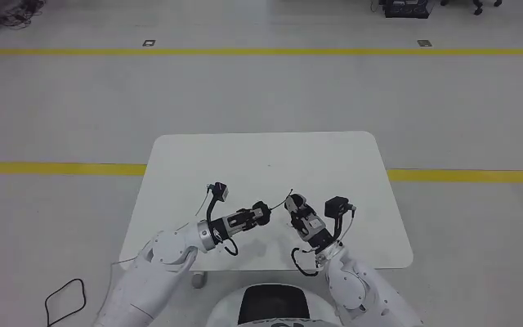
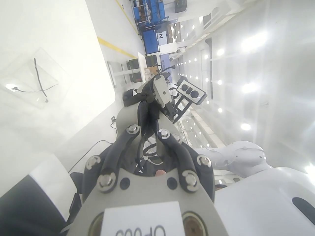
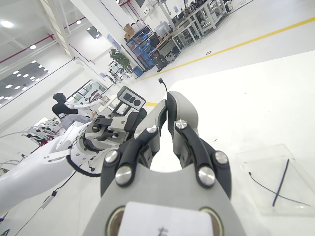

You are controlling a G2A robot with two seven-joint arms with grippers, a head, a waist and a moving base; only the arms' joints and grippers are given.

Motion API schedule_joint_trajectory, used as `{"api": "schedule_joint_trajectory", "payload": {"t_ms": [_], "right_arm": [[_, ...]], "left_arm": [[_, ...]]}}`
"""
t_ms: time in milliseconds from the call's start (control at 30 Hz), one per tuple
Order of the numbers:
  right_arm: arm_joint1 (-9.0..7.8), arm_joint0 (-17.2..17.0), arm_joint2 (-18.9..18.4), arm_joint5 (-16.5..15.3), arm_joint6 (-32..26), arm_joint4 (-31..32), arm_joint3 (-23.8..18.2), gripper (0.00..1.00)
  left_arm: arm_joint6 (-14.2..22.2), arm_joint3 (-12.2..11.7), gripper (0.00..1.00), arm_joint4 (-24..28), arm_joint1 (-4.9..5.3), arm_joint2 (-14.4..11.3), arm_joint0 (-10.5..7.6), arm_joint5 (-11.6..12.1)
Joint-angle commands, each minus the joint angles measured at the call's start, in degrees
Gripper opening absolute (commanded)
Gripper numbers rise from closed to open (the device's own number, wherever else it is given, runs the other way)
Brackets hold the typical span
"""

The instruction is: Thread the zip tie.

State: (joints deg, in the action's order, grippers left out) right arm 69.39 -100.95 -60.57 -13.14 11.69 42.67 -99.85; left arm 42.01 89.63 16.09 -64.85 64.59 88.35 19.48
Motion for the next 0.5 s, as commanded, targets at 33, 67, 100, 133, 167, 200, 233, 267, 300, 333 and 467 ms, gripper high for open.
{"api": "schedule_joint_trajectory", "payload": {"t_ms": [33, 67, 100, 133, 167, 200, 233, 267, 300, 333, 467], "right_arm": [[0.04, 0.0, -0.1, 0.0, -0.1, 0.1, 0.0, 0.00], [0.05, 0.0, -0.1, 0.0, -0.1, 0.1, 0.0, 0.00], [0.07, 0.0, -0.1, 0.0, -0.1, 0.1, 0.0, 0.00], [0.08, 0.0, -0.1, 0.0, -0.1, 0.1, 0.0, 0.00], [0.10, 0.0, -0.1, -0.1, -0.1, 0.1, 0.0, 0.00], [0.13, 0.0, 0.0, -0.1, -0.2, 0.1, 0.1, 0.00], [0.16, 0.1, 0.0, -0.2, -0.2, 0.2, 0.1, 0.00], [0.18, 0.1, 0.1, -0.2, -0.2, 0.2, 0.1, 0.00], [0.21, 0.1, 0.1, -0.3, -0.2, 0.1, 0.2, 0.00], [0.24, 0.2, 0.2, -0.4, -0.2, 0.2, 0.3, 0.00], [0.33, 0.4, 0.5, -0.5, -0.4, 0.5, 0.5, 0.00]], "left_arm": [[-0.5, 0.0, 0.00, -0.5, 0.05, -0.1, -0.01, 0.0], [-0.7, 0.0, 0.00, -0.9, 0.08, -0.1, -0.04, 0.0], [-1.0, 0.0, 0.00, -1.4, 0.12, -0.1, -0.02, 0.0], [-1.2, 0.1, 0.00, -1.6, 0.14, -0.1, 0.03, 0.0], [-1.3, 0.1, 0.00, -2.0, 0.17, -0.2, 0.04, 0.0], [-1.5, 0.1, 0.00, -2.2, 0.20, -0.3, 0.09, 0.0], [-1.6, 0.1, 0.00, -2.4, 0.22, -0.3, 0.12, 0.0], [-1.8, 0.1, 0.00, -2.8, 0.26, -0.4, 0.11, 0.0], [-1.9, 0.1, 0.00, -3.1, 0.28, -0.5, 0.14, 0.0], [-2.1, 0.1, 0.00, -3.4, 0.32, -0.6, 0.16, 0.0], [-2.3, 0.2, 0.00, -3.9, 0.43, -0.8, 0.12, 0.0]]}}
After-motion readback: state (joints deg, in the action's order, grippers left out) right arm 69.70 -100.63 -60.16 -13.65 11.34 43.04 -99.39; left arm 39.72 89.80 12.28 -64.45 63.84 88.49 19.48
